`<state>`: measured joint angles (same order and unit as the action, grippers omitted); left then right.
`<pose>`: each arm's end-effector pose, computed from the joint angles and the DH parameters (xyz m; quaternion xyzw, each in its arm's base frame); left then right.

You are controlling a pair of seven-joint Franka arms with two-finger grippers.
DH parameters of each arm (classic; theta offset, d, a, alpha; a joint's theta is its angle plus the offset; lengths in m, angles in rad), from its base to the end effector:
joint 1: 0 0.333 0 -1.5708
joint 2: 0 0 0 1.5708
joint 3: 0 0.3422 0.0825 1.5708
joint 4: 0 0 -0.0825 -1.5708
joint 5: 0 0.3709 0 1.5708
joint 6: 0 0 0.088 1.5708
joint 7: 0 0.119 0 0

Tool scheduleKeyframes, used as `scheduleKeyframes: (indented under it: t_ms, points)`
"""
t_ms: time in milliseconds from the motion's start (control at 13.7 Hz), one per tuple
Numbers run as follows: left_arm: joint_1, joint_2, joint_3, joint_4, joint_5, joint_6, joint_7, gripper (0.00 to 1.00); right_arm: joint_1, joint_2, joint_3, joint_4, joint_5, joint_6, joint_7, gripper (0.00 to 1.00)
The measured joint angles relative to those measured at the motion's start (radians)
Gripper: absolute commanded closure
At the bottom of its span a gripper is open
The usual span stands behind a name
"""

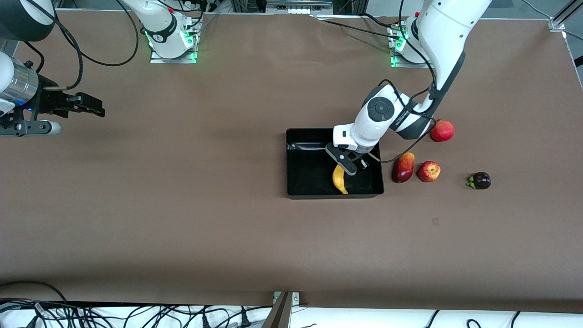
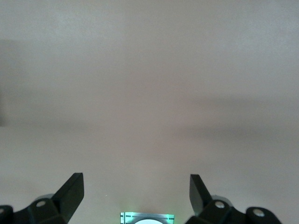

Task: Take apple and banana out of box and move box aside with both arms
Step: 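Grasp the yellow banana with the left gripper and lift it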

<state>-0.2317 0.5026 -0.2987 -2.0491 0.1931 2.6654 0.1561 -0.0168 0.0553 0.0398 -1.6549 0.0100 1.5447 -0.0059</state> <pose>0.5319 -0.3084 0.2356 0.9171 -0.3917 0.0671 0.0327 0.5471 0.0132 0.5684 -0.9965 -0.0142 0.0827 0.0054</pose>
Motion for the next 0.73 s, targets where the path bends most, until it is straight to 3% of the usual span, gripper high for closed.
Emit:
scheduleKeyframes:
  t_ms: [439,732]
  points:
    - [0.102,-0.232,-0.063,0.014,-0.080,-0.289,0.009,1.00,0.000,0.007,0.001,0.001,0.003,0.000,0.000,0.00]
    - [0.265,-0.248,-0.052,0.011,-0.086,-0.315,0.187,1.00,0.044,0.058,0.011,0.005,0.044,0.004,0.002,0.00]
